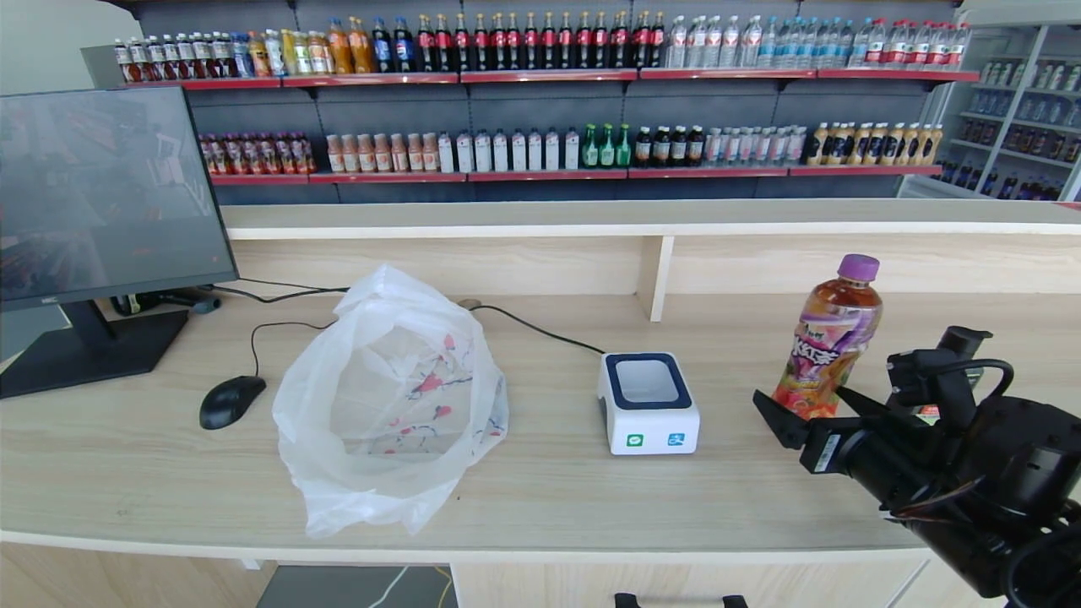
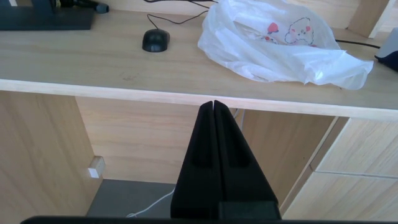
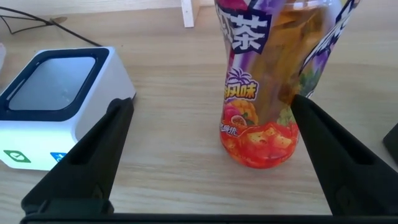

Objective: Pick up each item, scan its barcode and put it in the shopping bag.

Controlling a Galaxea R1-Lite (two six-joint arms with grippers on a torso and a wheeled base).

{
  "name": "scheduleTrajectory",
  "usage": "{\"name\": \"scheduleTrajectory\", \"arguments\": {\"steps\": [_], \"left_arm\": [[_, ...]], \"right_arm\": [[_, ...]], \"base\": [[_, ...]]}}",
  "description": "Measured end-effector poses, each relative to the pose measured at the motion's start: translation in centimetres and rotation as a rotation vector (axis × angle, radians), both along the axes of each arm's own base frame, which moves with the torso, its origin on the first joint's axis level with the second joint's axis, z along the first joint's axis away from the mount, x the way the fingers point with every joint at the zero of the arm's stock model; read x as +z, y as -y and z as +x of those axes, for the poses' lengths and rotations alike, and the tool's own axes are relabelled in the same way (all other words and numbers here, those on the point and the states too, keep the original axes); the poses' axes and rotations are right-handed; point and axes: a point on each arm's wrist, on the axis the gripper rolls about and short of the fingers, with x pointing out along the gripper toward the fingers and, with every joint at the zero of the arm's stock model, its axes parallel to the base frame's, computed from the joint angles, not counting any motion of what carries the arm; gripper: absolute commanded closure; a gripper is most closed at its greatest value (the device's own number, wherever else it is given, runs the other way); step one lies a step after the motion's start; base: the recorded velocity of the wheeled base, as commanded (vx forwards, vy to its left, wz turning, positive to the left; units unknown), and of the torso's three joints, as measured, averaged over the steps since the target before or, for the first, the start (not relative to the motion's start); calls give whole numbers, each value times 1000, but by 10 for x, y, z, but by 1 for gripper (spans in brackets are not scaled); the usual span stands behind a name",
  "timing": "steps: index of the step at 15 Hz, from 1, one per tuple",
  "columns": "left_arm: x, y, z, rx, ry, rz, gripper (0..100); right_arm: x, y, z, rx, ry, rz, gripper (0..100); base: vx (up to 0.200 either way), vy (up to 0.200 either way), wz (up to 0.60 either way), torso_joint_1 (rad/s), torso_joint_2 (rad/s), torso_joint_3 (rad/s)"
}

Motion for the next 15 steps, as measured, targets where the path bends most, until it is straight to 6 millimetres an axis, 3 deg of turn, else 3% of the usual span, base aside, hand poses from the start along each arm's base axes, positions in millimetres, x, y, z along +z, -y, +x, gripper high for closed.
{"name": "scheduleTrajectory", "arguments": {"steps": [15], "left_arm": [[0, 0, 0, 0, 0, 0, 100]], "right_arm": [[-1, 5, 14, -25, 11, 11, 0]], "base": [[0, 0, 0, 0, 0, 0]]}}
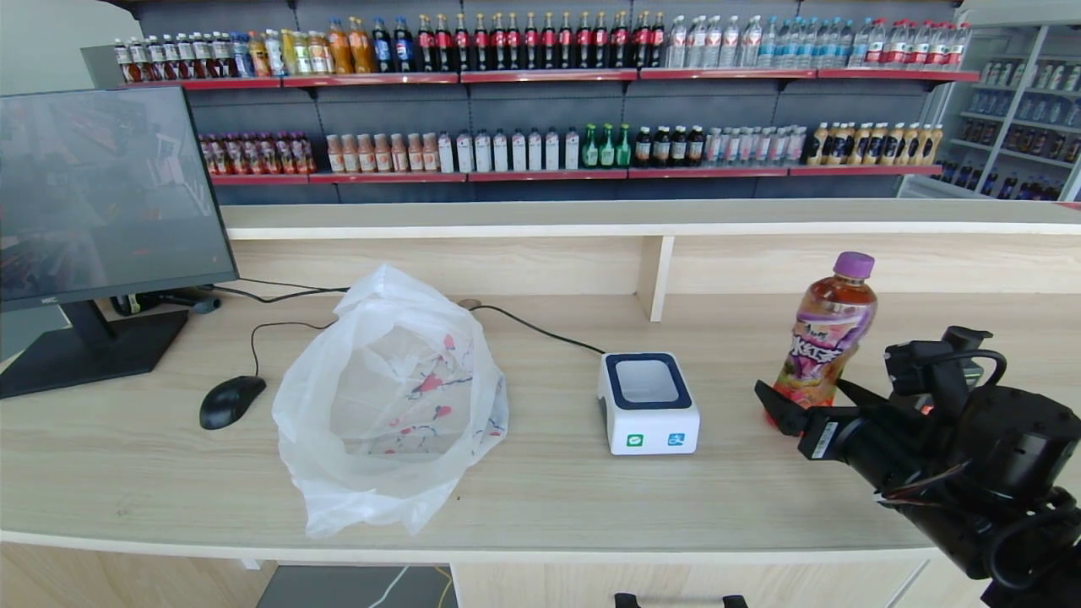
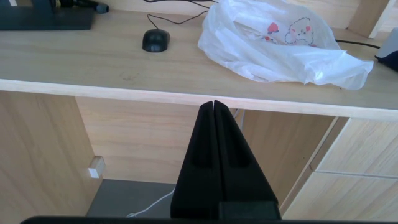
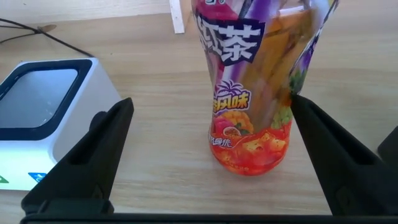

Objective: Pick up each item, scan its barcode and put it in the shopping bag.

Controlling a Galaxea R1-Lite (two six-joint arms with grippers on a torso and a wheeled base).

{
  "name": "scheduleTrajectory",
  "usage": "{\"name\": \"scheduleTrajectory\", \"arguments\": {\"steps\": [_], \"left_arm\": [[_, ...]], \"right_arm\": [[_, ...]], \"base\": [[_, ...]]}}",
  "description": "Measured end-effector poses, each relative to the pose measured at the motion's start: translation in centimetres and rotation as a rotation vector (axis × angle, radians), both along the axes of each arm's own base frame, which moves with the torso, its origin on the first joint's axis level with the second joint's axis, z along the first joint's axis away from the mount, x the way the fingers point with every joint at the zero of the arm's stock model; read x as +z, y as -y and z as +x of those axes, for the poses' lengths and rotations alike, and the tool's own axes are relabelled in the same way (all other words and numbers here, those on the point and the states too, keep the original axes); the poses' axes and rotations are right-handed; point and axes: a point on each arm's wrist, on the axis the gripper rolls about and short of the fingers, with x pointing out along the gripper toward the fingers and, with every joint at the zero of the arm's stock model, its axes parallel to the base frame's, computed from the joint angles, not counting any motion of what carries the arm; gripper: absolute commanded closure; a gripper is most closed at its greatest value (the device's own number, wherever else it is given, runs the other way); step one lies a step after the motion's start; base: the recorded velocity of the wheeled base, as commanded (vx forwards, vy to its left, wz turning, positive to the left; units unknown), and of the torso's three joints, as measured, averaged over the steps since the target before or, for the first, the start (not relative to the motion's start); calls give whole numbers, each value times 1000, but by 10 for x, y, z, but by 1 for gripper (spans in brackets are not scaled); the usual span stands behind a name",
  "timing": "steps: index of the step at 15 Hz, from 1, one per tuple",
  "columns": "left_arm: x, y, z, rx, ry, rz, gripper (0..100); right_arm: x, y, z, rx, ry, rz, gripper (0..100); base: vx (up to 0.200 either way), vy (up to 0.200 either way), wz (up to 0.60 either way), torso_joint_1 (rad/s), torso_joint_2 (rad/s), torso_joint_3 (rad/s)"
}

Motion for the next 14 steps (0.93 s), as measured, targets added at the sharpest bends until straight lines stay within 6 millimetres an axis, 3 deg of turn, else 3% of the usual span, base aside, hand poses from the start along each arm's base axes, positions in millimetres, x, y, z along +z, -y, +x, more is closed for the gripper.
{"name": "scheduleTrajectory", "arguments": {"steps": [14], "left_arm": [[0, 0, 0, 0, 0, 0, 100]], "right_arm": [[-3, 5, 23, 27, 20, 6, 0]], "base": [[0, 0, 0, 0, 0, 0]]}}
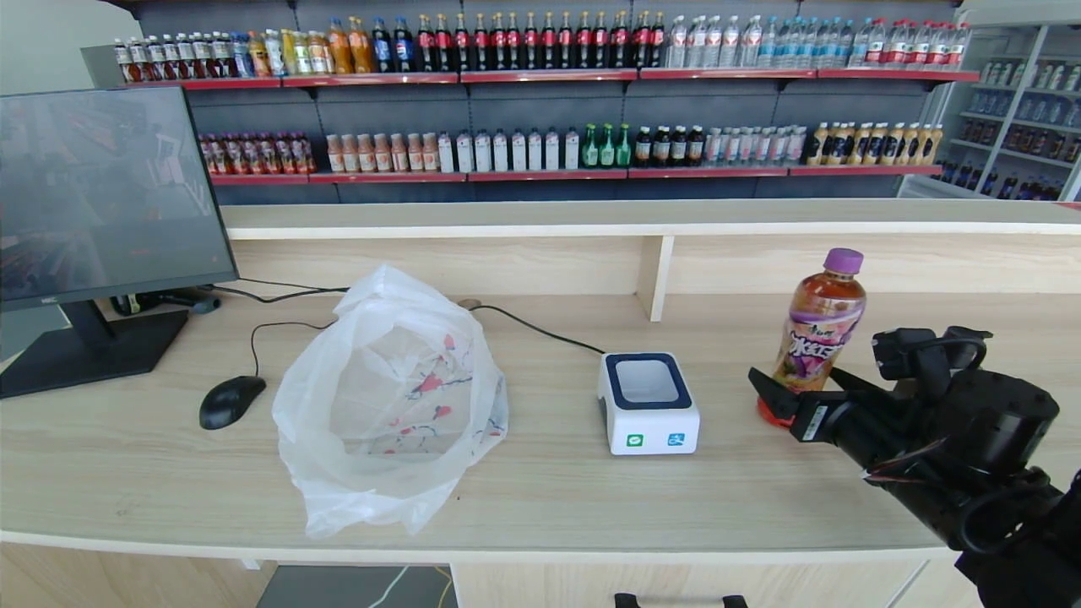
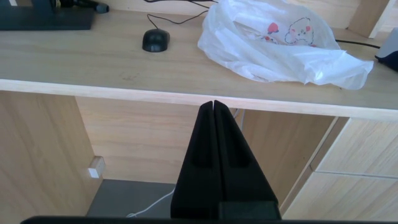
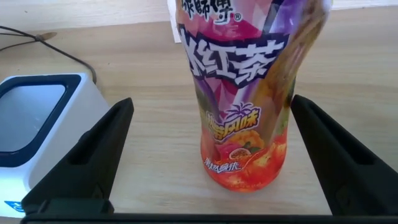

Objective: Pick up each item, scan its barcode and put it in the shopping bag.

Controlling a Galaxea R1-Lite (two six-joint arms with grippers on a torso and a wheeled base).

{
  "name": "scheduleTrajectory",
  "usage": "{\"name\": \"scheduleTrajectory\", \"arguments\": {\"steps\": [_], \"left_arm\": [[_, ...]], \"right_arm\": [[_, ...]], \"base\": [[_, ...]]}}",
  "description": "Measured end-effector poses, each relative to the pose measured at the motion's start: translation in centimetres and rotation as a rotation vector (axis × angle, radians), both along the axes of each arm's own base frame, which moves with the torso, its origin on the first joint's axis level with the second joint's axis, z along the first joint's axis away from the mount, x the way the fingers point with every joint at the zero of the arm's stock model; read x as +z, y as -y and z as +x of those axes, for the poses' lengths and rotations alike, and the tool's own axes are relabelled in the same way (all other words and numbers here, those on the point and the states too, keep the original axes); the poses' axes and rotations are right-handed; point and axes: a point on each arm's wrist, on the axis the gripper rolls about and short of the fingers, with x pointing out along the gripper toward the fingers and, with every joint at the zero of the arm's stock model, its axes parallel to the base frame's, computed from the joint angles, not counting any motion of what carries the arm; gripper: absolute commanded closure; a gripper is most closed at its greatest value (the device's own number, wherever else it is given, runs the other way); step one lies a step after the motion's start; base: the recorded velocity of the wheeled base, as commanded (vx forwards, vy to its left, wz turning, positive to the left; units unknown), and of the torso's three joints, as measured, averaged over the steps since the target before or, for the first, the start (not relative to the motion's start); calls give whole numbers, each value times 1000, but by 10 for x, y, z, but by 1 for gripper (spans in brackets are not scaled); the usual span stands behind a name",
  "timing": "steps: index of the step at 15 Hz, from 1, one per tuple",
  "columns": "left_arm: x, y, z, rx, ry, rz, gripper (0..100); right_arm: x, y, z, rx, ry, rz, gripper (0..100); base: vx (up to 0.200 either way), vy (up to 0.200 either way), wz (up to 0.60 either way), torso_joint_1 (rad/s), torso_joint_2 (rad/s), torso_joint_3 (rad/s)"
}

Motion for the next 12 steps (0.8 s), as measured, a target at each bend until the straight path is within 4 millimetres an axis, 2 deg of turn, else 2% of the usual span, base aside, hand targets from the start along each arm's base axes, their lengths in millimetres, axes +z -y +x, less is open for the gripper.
{"name": "scheduleTrajectory", "arguments": {"steps": [12], "left_arm": [[0, 0, 0, 0, 0, 0, 100]], "right_arm": [[-8, -4, 30, 28, 20, 1, 0]], "base": [[0, 0, 0, 0, 0, 0]]}}
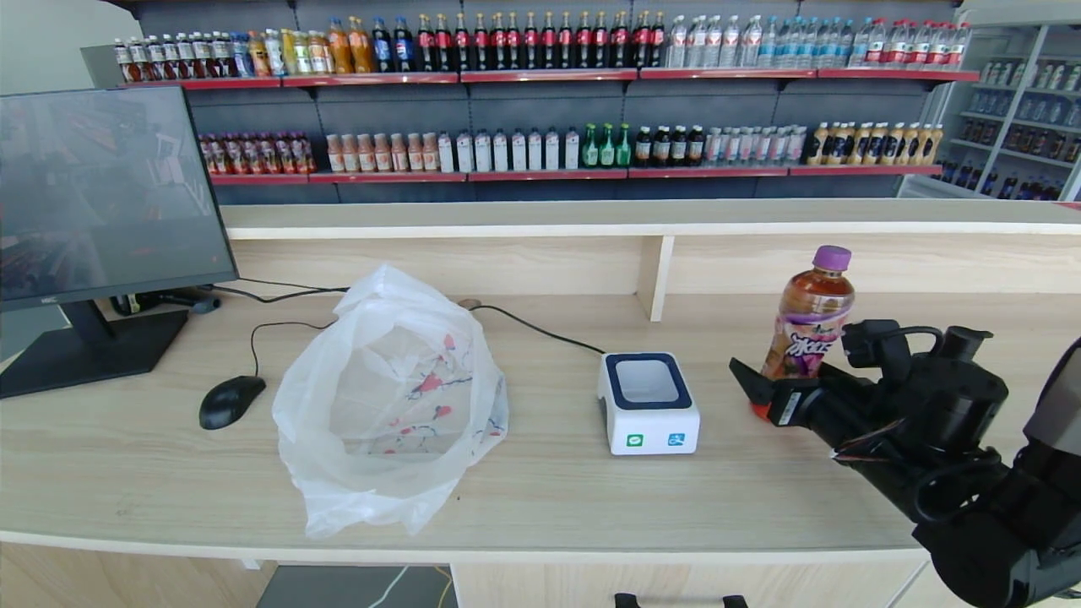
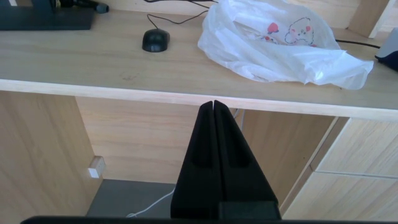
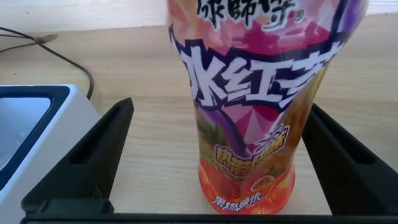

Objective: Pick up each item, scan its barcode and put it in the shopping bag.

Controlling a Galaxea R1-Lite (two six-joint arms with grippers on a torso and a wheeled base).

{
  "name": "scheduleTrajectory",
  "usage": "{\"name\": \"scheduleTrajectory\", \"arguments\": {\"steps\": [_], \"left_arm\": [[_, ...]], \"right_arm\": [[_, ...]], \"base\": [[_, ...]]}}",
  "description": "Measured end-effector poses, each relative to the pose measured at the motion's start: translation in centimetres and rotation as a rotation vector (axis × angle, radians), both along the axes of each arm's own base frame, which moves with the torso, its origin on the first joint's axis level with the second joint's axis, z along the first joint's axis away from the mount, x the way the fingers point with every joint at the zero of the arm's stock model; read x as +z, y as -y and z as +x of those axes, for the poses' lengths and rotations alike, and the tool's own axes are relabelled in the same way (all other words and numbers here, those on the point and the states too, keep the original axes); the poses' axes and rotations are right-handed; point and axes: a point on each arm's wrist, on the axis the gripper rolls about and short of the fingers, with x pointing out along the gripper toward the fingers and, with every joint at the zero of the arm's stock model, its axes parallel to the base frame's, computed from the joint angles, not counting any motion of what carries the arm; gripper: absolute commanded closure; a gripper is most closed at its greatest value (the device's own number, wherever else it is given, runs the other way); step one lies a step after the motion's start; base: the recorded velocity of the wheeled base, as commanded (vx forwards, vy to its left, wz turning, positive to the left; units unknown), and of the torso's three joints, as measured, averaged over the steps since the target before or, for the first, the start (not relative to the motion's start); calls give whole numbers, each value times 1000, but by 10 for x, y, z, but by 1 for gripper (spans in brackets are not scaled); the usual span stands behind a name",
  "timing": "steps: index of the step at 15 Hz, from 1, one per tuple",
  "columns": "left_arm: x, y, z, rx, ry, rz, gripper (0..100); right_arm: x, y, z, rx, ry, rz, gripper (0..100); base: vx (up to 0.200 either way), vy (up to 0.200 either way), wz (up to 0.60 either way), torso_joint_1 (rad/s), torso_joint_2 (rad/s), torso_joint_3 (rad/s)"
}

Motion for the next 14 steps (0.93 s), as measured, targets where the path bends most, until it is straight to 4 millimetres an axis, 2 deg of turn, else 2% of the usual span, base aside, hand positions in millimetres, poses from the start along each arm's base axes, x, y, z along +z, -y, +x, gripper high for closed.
{"name": "scheduleTrajectory", "arguments": {"steps": [14], "left_arm": [[0, 0, 0, 0, 0, 0, 100]], "right_arm": [[-7, -4, 31, 84, 38, -2, 0]], "base": [[0, 0, 0, 0, 0, 0]]}}
